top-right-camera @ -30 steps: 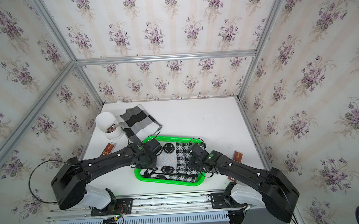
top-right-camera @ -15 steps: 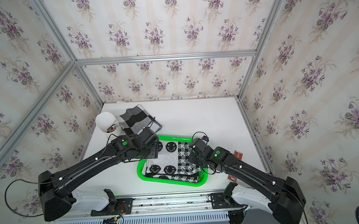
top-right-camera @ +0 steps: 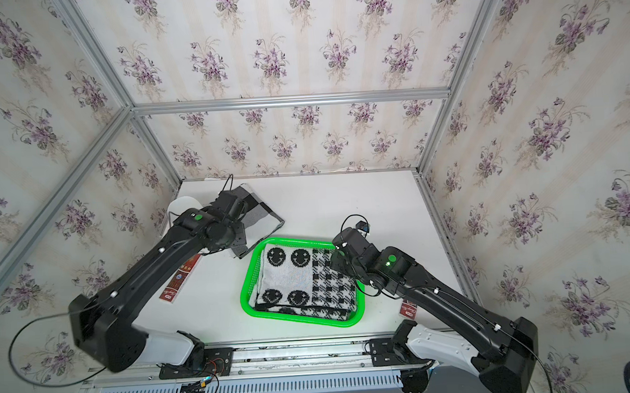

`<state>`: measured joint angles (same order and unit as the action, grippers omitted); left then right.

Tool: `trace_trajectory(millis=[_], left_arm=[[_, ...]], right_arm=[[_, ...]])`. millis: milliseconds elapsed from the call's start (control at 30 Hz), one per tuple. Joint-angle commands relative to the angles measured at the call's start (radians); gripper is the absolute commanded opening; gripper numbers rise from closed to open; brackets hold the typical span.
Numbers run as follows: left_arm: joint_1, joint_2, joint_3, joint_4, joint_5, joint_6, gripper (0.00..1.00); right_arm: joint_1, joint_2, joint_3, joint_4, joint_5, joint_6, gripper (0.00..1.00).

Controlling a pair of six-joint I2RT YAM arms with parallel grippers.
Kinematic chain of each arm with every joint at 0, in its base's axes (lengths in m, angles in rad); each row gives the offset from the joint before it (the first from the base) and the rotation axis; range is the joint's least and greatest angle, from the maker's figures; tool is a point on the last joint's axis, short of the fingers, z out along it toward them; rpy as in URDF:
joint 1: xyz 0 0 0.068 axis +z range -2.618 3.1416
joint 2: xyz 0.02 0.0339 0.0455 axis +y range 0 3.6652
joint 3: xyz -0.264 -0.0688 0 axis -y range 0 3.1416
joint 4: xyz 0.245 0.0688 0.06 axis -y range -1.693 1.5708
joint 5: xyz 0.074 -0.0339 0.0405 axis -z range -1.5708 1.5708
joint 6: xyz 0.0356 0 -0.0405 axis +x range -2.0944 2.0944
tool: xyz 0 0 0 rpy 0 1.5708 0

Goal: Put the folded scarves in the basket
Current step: Pick up the scarf at the center of the board.

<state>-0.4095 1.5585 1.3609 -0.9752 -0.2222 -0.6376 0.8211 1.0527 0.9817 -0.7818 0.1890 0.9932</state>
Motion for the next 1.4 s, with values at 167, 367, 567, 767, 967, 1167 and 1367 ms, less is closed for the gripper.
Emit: trace_trajectory(millis=[167, 367, 567, 767, 967, 1167, 1367], left_arm=[[0.075, 0.455, 0.234, 0.098, 0.064, 0.101, 0.56], [0.097, 0.648, 0.371, 0.113, 0.231, 0.13, 0.53], [0.074, 0.768, 0.501, 0.115, 0.387, 0.112, 0.49], [0.041, 0.866, 0.663, 0.16, 0.547, 0.073, 0.51], [0.003, 0.928, 0.846, 0.193, 0.683, 0.067, 0.54], [0.0, 0.932, 0.929, 0.175, 0.748, 0.073, 0.55], [0.029, 0.684, 0.797, 0.176, 0.608, 0.083, 0.62]], right_arm=[[-0.054, 0.058, 0.033, 0.103, -0.024, -0.1, 0.57], [-0.115, 0.091, 0.024, 0.149, -0.078, -0.135, 0.56], [-0.187, 0.12, -0.017, 0.206, -0.163, -0.157, 0.56], [-0.265, 0.137, -0.06, 0.286, -0.23, -0.184, 0.56], [-0.368, 0.241, -0.016, 0.371, -0.284, -0.224, 0.57], [-0.415, 0.425, 0.081, 0.486, -0.322, -0.249, 0.57], [-0.448, 0.668, 0.23, 0.57, -0.394, -0.292, 0.57]])
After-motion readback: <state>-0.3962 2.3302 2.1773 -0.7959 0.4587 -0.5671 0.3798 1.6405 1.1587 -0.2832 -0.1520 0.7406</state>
